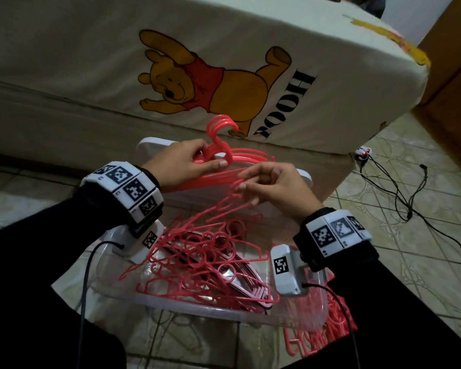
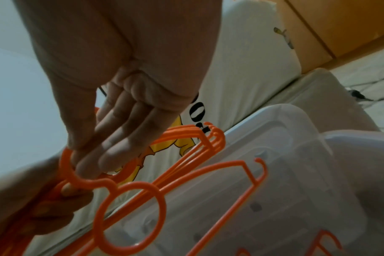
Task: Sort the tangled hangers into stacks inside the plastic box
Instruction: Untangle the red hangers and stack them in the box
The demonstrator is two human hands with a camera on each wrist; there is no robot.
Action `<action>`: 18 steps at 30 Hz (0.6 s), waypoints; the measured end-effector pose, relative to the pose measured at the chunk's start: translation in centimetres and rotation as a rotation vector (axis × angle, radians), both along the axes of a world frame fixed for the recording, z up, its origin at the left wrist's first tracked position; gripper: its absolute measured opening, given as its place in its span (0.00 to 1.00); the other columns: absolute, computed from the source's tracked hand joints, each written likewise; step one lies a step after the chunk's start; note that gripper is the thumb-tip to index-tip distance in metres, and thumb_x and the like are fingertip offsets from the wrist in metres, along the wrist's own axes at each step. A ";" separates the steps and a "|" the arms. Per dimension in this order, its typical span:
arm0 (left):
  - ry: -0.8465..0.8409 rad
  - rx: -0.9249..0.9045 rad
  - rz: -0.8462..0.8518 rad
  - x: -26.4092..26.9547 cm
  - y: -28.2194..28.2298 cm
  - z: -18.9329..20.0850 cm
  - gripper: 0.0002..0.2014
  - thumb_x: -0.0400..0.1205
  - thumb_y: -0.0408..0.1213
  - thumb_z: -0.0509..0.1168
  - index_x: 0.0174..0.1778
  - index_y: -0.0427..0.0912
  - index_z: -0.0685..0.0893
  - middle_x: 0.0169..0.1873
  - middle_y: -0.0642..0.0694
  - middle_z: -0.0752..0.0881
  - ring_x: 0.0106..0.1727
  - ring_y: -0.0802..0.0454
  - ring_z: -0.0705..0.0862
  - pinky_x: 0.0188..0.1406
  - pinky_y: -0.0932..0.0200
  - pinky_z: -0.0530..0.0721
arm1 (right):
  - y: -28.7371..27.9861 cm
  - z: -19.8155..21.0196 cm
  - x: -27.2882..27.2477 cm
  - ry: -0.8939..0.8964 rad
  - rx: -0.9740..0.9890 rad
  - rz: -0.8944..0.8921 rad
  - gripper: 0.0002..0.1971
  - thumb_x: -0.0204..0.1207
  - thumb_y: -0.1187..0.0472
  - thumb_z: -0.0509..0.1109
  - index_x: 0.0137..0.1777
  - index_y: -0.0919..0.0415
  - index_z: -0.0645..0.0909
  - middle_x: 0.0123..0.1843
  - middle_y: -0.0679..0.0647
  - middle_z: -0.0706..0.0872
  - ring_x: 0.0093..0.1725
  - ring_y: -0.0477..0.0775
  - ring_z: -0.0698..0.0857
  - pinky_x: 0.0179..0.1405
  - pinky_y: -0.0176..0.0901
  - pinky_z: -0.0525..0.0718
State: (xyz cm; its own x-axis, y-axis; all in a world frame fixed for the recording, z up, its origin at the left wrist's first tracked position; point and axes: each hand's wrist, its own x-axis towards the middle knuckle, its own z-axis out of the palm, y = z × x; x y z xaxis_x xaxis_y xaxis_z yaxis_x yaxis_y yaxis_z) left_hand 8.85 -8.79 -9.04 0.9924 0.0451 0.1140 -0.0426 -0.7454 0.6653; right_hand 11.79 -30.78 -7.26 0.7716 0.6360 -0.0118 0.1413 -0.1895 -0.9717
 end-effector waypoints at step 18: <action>0.113 0.306 -0.218 -0.6 -1.3 -1.4 0.11 0.78 0.58 0.62 0.37 0.58 0.70 0.32 0.60 0.78 0.35 0.56 0.77 0.32 0.57 0.68 | 1.1 0.3 0.3 -0.309 0.065 -0.165 0.04 0.77 0.67 0.70 0.45 0.68 0.81 0.29 0.58 0.87 0.22 0.47 0.82 0.22 0.33 0.77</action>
